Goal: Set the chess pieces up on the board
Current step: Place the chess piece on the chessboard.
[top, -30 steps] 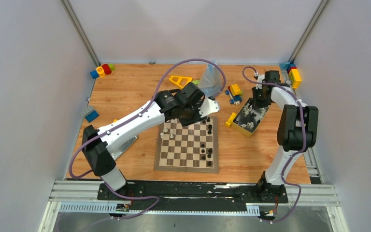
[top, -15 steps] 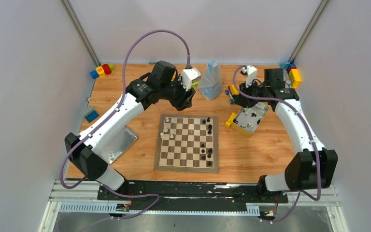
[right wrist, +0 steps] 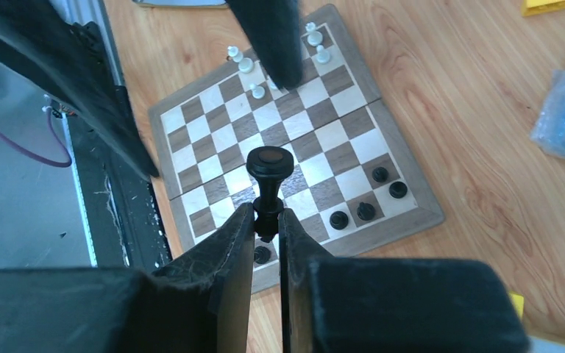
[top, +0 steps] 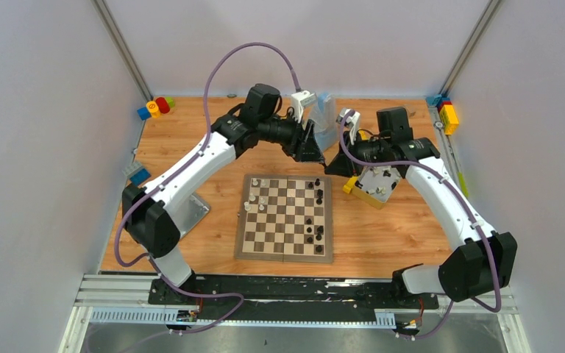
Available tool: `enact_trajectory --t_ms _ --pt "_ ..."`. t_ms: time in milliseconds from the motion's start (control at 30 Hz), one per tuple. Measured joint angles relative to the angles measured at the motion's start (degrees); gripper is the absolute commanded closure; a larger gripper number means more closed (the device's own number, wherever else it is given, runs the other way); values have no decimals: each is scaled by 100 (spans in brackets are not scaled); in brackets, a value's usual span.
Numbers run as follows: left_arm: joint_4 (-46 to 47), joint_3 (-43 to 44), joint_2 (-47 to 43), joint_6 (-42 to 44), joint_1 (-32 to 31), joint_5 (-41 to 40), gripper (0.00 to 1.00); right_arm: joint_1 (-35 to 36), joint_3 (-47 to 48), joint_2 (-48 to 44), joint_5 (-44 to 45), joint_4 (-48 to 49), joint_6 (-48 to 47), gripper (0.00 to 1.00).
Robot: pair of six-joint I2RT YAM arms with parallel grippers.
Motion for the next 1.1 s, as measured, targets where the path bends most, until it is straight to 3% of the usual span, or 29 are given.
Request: enact_trajectory --t_ms 400,667,967,1100 --pt "341 92 809 -719 26 765 42 107 0 -9 -120 -68 52 98" --pt "389 92 809 -739 26 872 61 107 -7 -22 -61 -57 57 99" --pt "382 92 809 -710 26 925 64 107 -9 -68 74 -39 103 98" --pt "374 92 809 -684 28 914 75 107 -9 -72 87 -37 118 91"
